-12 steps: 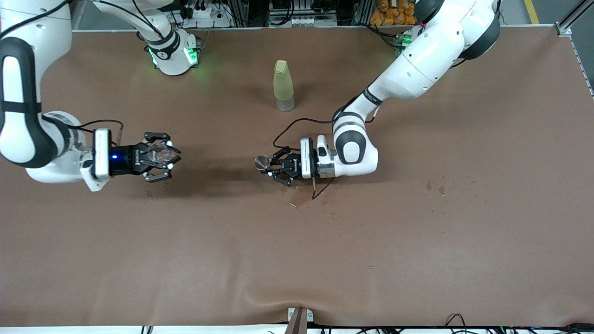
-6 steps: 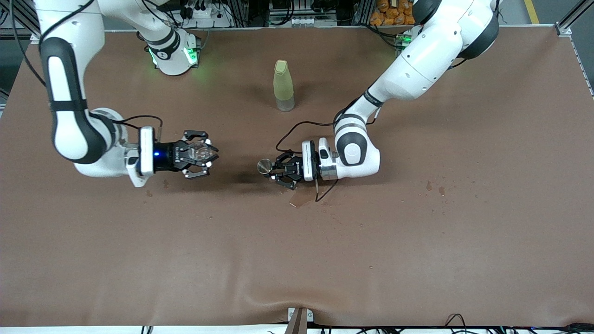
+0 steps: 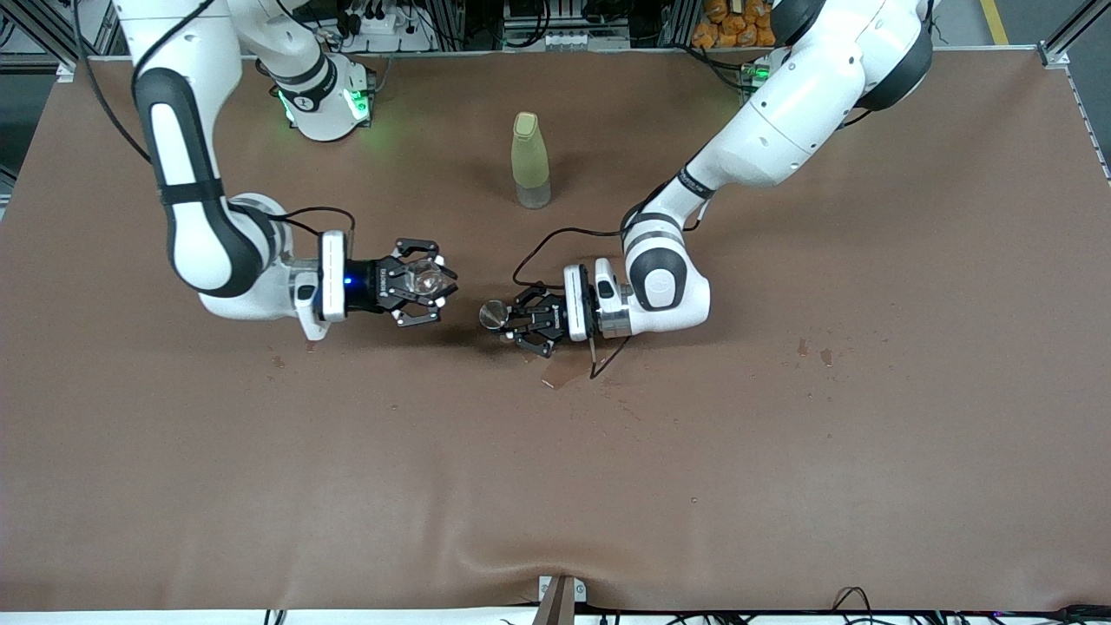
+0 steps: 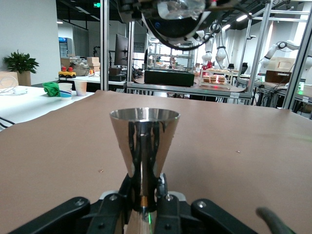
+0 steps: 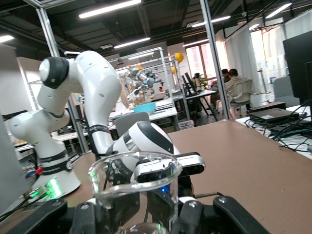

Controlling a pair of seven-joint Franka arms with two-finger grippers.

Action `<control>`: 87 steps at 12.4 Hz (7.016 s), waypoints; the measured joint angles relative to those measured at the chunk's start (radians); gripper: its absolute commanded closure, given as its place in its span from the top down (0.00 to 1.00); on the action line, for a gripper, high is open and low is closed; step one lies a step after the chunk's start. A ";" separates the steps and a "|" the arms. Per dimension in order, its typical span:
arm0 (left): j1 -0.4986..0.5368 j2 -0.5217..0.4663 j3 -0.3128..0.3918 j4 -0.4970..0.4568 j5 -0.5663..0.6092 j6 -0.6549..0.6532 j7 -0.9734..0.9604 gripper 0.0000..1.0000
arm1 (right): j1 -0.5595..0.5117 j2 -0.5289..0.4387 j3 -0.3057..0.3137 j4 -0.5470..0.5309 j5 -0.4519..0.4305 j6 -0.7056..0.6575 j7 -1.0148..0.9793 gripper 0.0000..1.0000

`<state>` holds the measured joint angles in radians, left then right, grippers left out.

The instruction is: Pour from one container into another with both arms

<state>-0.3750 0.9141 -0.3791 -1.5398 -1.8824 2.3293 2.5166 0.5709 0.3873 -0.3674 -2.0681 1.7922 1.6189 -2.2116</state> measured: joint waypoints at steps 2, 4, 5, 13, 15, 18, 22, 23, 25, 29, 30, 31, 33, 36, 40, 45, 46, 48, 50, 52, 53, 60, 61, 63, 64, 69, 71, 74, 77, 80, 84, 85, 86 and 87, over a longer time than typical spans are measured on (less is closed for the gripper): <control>0.003 0.000 0.003 0.002 0.000 0.000 0.000 0.00 | 0.045 0.005 0.001 -0.021 0.055 0.021 -0.018 0.00; -0.002 0.000 0.003 0.002 -0.001 0.000 0.000 0.00 | 0.084 0.021 0.002 -0.030 0.108 0.030 -0.033 0.00; -0.010 0.000 0.002 0.002 -0.001 0.000 0.004 0.00 | 0.102 0.030 0.002 -0.032 0.138 0.039 -0.046 0.00; -0.014 0.000 0.005 0.005 -0.016 0.001 0.022 0.00 | 0.155 0.050 0.032 -0.087 0.229 0.089 -0.059 0.00; -0.008 0.000 0.006 0.006 -0.016 0.001 0.022 0.00 | 0.155 0.050 0.032 -0.106 0.230 0.076 -0.059 0.00; -0.002 0.000 0.006 0.007 -0.016 0.001 0.023 0.00 | 0.155 0.047 0.032 -0.108 0.233 0.070 -0.059 0.00; -0.001 0.000 0.006 0.007 -0.016 0.001 0.023 0.00 | 0.155 0.029 0.030 -0.108 0.238 0.046 -0.044 0.00; 0.000 0.000 0.006 0.009 -0.016 0.000 0.023 0.00 | 0.155 0.023 0.030 -0.108 0.240 0.042 -0.031 0.00; 0.002 0.000 0.006 0.011 -0.016 0.000 0.023 0.00 | 0.155 0.007 0.030 -0.108 0.242 0.040 0.018 0.00; 0.002 0.000 0.006 0.011 -0.016 0.000 0.023 0.00 | 0.155 -0.004 0.030 -0.108 0.242 0.040 0.098 0.00; 0.002 0.000 0.006 0.011 -0.016 0.000 0.023 0.00 | 0.155 -0.004 0.030 -0.108 0.243 0.041 0.124 0.00; 0.002 0.000 0.006 0.011 -0.016 -0.001 0.023 0.00 | 0.155 -0.004 0.030 -0.108 0.243 0.041 0.156 0.00; 0.002 0.000 0.006 0.009 -0.016 -0.011 0.023 0.00 | 0.155 -0.004 0.030 -0.108 0.243 0.041 0.229 0.00; 0.001 0.000 0.006 0.007 -0.016 -0.020 0.023 0.00 | 0.155 -0.004 0.030 -0.108 0.243 0.041 0.344 0.00; 0.001 0.000 0.006 0.007 -0.016 -0.053 0.023 0.00 | 0.155 -0.004 0.030 -0.108 0.243 0.042 0.455 0.00; 0.001 0.004 0.006 0.002 -0.016 -0.056 0.058 0.00 | 0.155 -0.005 0.032 -0.108 0.243 0.051 0.575 0.00; 0.001 0.006 0.006 0.002 -0.016 -0.056 0.060 0.00 | 0.155 -0.006 0.034 -0.107 0.243 0.051 0.597 0.00; 0.004 0.006 0.006 0.002 -0.016 -0.056 0.061 0.00 | 0.155 -0.010 0.034 -0.107 0.243 0.052 0.651 0.00; 0.005 0.006 0.006 0.001 -0.016 -0.059 0.062 0.00 | 0.155 -0.013 0.035 -0.107 0.243 0.053 0.714 0.00; 0.006 0.006 0.006 -0.001 -0.016 -0.082 0.062 0.00 | 0.155 -0.014 0.035 -0.107 0.243 0.053 0.760 0.00; 0.006 0.006 0.006 -0.003 -0.016 -0.090 0.062 0.00 | 0.155 -0.014 0.035 -0.107 0.243 0.053 0.780 0.00; 0.007 0.006 0.006 -0.013 -0.016 -0.094 0.072 0.00 | 0.155 -0.015 0.036 -0.107 0.243 0.052 0.912 0.00; 0.007 0.006 0.006 -0.013 -0.016 -0.095 0.072 0.00 | 0.155 -0.018 0.036 -0.106 0.243 0.052 0.950 0.00; 0.008 0.006 0.006 -0.013 -0.016 -0.095 0.072 0.00 | 0.155 -0.022 0.036 -0.105 0.243 0.052 0.997 0.00; 0.009 0.006 0.006 -0.016 -0.016 -0.095 0.072 0.00 | 0.155 -0.023 0.037 -0.104 0.243 0.052 1.021 0.00; 0.012 0.006 0.006 -0.035 -0.016 -0.095 0.072 0.00 | 0.155 -0.024 0.037 -0.100 0.243 0.049 1.169 0.00; 0.020 0.006 0.006 -0.038 -0.016 -0.097 0.072 0.00 | 0.155 -0.024 0.037 -0.099 0.243 0.047 1.246 0.00; 0.027 0.006 0.005 -0.041 -0.016 -0.105 0.072 0.00 | 0.155 -0.024 0.037 -0.099 0.243 0.041 1.326 0.00; 0.027 0.006 0.001 -0.046 -0.016 -0.107 0.072 0.00 | 0.155 -0.026 0.037 -0.099 0.243 0.023 1.411 0.00; 0.027 0.006 0.001 -0.051 -0.016 -0.112 0.072 0.00 | 0.155 -0.027 0.037 -0.097 0.243 0.014 1.504 0.00; 0.027 0.006 0.001 -0.052 -0.016 -0.114 0.072 0.00 | 0.155 -0.028 0.036 -0.092 0.243 0.003 1.595 0.00; 0.027 0.006 0.001 -0.052 -0.016 -0.114 0.072 0.00 | 0.155 -0.028 0.036 -0.088 0.243 0.003 1.613 0.00; 0.027 0.006 0.001 -0.052 -0.016 -0.114 0.072 0.00 | 0.155 -0.028 0.035 -0.086 0.243 0.003 1.635 0.00; 0.028 0.006 0.001 -0.052 -0.016 -0.114 0.072 0.00 | 0.153 -0.028 0.034 -0.085 0.243 0.003 1.654 0.00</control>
<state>-0.3471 0.9200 -0.3785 -1.5917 -1.8986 2.2152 2.5884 0.7242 0.3590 -0.3334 -2.1533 2.0350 1.6218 -0.5579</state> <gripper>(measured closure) 0.780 0.828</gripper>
